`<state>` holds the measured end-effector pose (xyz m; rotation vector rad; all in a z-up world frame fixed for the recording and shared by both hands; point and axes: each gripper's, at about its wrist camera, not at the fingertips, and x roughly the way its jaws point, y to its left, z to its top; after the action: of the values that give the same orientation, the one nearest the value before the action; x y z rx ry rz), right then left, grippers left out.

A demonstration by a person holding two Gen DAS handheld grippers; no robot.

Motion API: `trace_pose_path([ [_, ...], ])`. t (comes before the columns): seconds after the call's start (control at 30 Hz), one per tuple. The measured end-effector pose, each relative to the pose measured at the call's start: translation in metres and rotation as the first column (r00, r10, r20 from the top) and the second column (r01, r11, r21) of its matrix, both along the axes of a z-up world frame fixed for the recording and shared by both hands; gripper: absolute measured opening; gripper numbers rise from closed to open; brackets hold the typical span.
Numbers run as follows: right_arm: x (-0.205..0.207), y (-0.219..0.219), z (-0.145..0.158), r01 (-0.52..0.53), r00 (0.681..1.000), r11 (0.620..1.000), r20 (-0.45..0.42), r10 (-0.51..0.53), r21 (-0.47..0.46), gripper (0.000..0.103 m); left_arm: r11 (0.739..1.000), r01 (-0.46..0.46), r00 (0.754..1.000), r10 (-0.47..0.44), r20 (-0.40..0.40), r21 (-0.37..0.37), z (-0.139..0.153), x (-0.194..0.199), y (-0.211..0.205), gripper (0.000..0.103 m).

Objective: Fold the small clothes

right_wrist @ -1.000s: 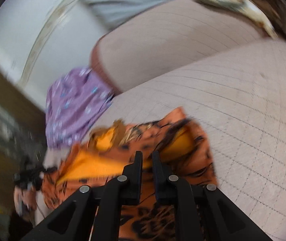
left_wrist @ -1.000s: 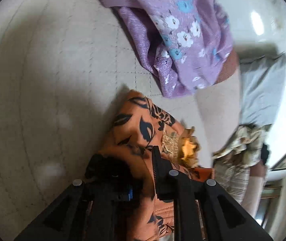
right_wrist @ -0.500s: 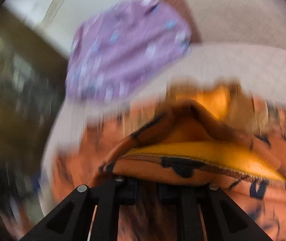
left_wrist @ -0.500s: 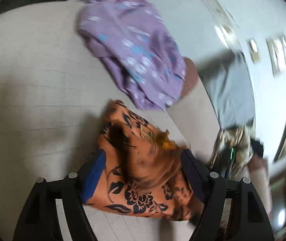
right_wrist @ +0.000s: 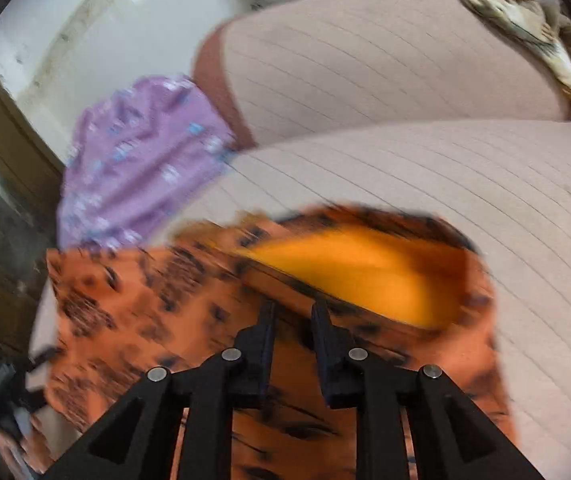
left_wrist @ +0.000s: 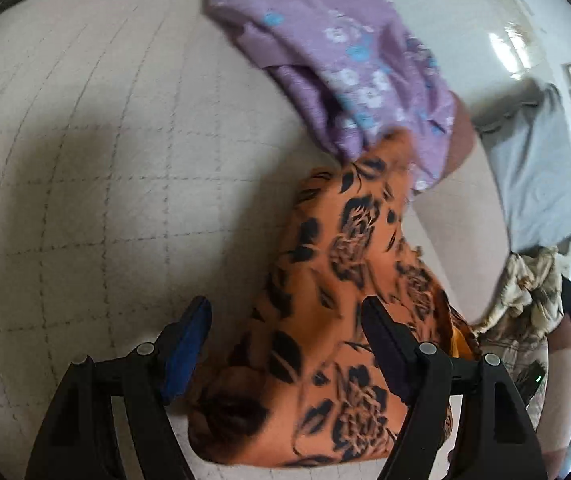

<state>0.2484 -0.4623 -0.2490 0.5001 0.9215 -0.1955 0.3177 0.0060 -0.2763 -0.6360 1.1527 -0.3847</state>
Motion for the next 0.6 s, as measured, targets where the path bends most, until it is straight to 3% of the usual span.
trace_pose_path([
  [0.1,0.006,-0.029,-0.024,0.061,0.996,0.996,-0.067,-0.056,0.071,0.021,1.000,-0.006,1.000,0.006,0.011,0.009,-0.001,0.002,-0.002,0.077],
  [0.2,0.023,-0.049,-0.033,0.130,0.990,0.987,-0.064,-0.124,0.097,0.022,0.998,0.015,0.999,-0.016,0.030,0.057,0.000,0.003,-0.010,0.077],
  [0.37,0.051,-0.072,-0.005,0.257,0.962,0.964,0.071,-0.262,0.071,0.022,0.988,0.039,0.997,-0.049,0.064,0.147,0.006,0.008,-0.020,0.077],
  [0.47,0.043,-0.056,0.014,0.162,0.979,0.985,0.117,-0.168,0.064,0.022,0.974,0.013,0.995,-0.035,0.094,0.225,0.011,0.008,-0.021,0.077],
  [0.6,0.014,-0.003,0.011,-0.093,0.995,0.993,0.047,0.089,0.075,0.022,0.959,-0.011,0.982,-0.043,0.183,0.284,0.029,-0.005,-0.022,0.077],
])
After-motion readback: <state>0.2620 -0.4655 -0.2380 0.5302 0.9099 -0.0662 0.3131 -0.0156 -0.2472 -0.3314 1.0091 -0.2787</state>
